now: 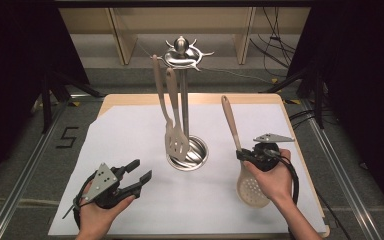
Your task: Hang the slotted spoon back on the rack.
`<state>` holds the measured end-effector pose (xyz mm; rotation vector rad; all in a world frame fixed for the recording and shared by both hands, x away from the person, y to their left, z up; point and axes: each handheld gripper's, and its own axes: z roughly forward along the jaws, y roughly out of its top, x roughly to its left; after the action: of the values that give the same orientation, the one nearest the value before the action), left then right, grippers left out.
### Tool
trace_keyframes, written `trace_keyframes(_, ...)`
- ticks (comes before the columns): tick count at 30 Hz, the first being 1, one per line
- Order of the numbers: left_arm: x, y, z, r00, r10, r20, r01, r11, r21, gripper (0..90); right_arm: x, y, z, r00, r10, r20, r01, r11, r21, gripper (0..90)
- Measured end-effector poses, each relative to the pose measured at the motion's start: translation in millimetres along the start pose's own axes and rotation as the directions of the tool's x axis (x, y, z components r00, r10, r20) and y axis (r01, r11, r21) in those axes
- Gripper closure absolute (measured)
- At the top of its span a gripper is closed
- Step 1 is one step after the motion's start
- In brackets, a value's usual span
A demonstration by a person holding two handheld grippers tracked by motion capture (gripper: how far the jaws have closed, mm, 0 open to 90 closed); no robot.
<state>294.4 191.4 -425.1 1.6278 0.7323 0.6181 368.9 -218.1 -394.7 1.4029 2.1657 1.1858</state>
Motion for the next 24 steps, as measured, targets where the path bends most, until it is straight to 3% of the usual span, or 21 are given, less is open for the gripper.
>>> trace_keyframes(2, 0.4, -0.4, -0.3, 1.0000, 0.002, -0.003, -0.002, 1.0000, 0.007, 44.7, 4.0, 0.4, -3.3, 0.9995, 0.030, 0.008, -0.030, 0.999, -0.016, 79.0)
trace_keyframes(3, 0.1, -0.8, -0.4, 1.0000, -0.007, -0.006, 0.007, 0.9999, 0.007, 44.6, 0.5, 1.1, -3.4, 0.9999, -0.012, 0.010, 0.012, 0.999, -0.031, 79.1)
trace_keyframes(6, 1.8, -1.0, -0.8, 0.9999, -0.004, -0.011, 0.004, 1.0000, 0.007, 44.6, 4.3, 1.8, -7.5, 0.9999, 0.017, 0.001, -0.017, 0.999, -0.046, 79.1)
trace_keyframes(9, 2.6, -1.6, -0.8, 0.9998, -0.010, -0.014, 0.011, 0.9999, 0.008, 44.5, 3.7, 3.0, -9.2, 0.9998, -0.015, -0.010, 0.015, 0.998, -0.054, 79.0)
trace_keyframes(11, 3.4, -1.9, -0.7, 0.9999, -0.001, -0.013, 0.001, 0.9999, 0.011, 44.5, 7.8, 3.2, -10.8, 0.9998, 0.012, -0.014, -0.012, 0.999, -0.048, 79.0)
trace_keyframes(15, 2.5, -2.2, -0.5, 0.9999, -0.008, -0.014, 0.009, 0.9999, 0.010, 44.4, 6.8, 5.1, -12.5, 0.9992, -0.037, -0.015, 0.035, 0.995, -0.091, 79.0)
trace_keyframes(16, 2.4, -2.1, -0.5, 0.9999, -0.009, -0.013, 0.009, 0.9999, 0.009, 44.4, 11.1, 5.5, -12.7, 0.9998, 0.000, -0.019, -0.002, 0.995, -0.099, 79.0)
trace_keyframes(17, 2.5, -2.2, -0.5, 0.9999, -0.008, -0.013, 0.009, 0.9999, 0.010, 44.4, 11.5, 6.6, -14.5, 0.9998, -0.002, -0.022, 0.000, 0.995, -0.095, 79.0)
trace_keyframes(18, 2.6, -2.3, -0.4, 0.9999, -0.007, -0.013, 0.007, 0.9999, 0.011, 44.4, 10.4, 8.0, -15.3, 0.9991, -0.040, -0.014, 0.038, 0.992, -0.118, 79.0)
trace_keyframes(20, 3.8, -2.8, 1.2, 1.0000, 0.001, -0.002, -0.001, 1.0000, -0.004, 44.3, 11.9, 9.7, -18.1, 0.9983, -0.049, -0.031, 0.044, 0.990, -0.131, 79.0)
trace_keyframes(22, 3.6, -2.8, 1.2, 1.0000, -0.001, -0.002, 0.001, 1.0000, -0.005, 44.3, 16.4, 10.5, -19.7, 0.9991, -0.031, -0.028, 0.026, 0.989, -0.144, 79.0)
trace_keyframes(23, 2.9, -2.8, 1.0, 1.0000, -0.008, -0.004, 0.008, 1.0000, -0.005, 44.3, 16.1, 12.6, -20.4, 0.9984, -0.047, -0.032, 0.042, 0.988, -0.150, 79.0)
trace_keyframes(24, 2.2, -2.2, -0.5, 0.9999, -0.008, -0.014, 0.008, 0.9999, 0.012, 44.3, 19.8, 13.1, -23.9, 0.9996, -0.013, -0.025, 0.010, 0.991, -0.132, 79.0)
